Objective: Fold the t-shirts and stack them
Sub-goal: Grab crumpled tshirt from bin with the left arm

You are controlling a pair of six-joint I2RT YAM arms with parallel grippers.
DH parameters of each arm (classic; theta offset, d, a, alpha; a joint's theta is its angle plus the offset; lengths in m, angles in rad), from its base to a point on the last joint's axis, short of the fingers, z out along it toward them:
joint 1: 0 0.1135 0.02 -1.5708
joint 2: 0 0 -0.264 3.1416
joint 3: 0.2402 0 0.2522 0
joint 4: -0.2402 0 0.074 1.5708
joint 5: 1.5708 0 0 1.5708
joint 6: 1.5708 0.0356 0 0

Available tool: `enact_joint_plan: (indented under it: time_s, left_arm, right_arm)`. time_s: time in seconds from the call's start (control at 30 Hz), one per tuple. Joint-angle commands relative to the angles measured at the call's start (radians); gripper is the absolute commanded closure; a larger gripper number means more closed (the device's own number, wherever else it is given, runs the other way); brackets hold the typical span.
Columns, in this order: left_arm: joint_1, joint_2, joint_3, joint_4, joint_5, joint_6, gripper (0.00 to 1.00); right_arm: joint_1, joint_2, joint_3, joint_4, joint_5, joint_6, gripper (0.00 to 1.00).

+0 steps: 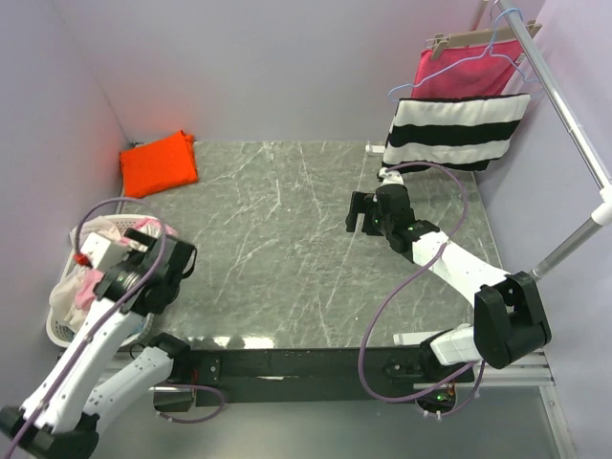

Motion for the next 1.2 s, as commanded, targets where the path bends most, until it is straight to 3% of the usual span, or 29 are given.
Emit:
enact_joint_plan:
  time_s: [0.0, 0.13, 0.2, 0.4, 0.5, 0.6, 0.63, 0.73, 0.83, 1.17]
  left_arm:
    - [0.026, -0.076, 0.03, -0.105, -0.056, 0.04, 0.01]
    - [0.114, -0.117, 0.063, -0.087, -0.045, 0.168, 0.01]
    - [0.117, -0.123, 0.055, 0.049, 0.003, 0.333, 0.01]
    - [0.146, -0.053, -0.034, 0.345, 0.131, 0.594, 0.01]
    - [0.238, -0.027, -0.077, 0.531, 0.263, 0.748, 0.01]
    - [0.412, -0.028, -0.115, 0.661, 0.473, 0.909, 0.01]
    - [0.528, -0.015, -0.114, 0.68, 0.563, 0.921, 0.0]
    - [0.674, -0.005, -0.083, 0.694, 0.645, 0.975, 0.01]
    - [0.719, 0.002, -0.045, 0.68, 0.613, 1.021, 0.0]
    - [0.913, 0.042, -0.048, 0.654, 0.728, 1.047, 0.01]
  right_arm:
    - [0.007, -0.047, -0.012, 0.031, -0.012, -0.009, 0.0]
    - [0.007, -0.044, -0.009, 0.03, -0.02, -0.017, 0.0]
    - [0.007, -0.045, -0.009, 0.035, -0.026, -0.016, 0.0]
    - [0.007, -0.045, -0.018, 0.044, -0.034, -0.019, 0.0]
    - [0.005, -0.044, -0.019, 0.044, -0.035, -0.022, 0.0]
    - [0.007, -0.041, -0.019, 0.042, -0.035, -0.025, 0.0]
    - [0.007, -0.039, -0.018, 0.044, -0.038, -0.025, 0.0]
    - [0.005, -0.034, -0.012, 0.035, -0.043, -0.029, 0.0]
    - [0.007, -0.031, -0.012, 0.036, -0.041, -0.031, 0.0]
    - [0.004, -0.018, -0.012, 0.045, -0.061, -0.032, 0.0]
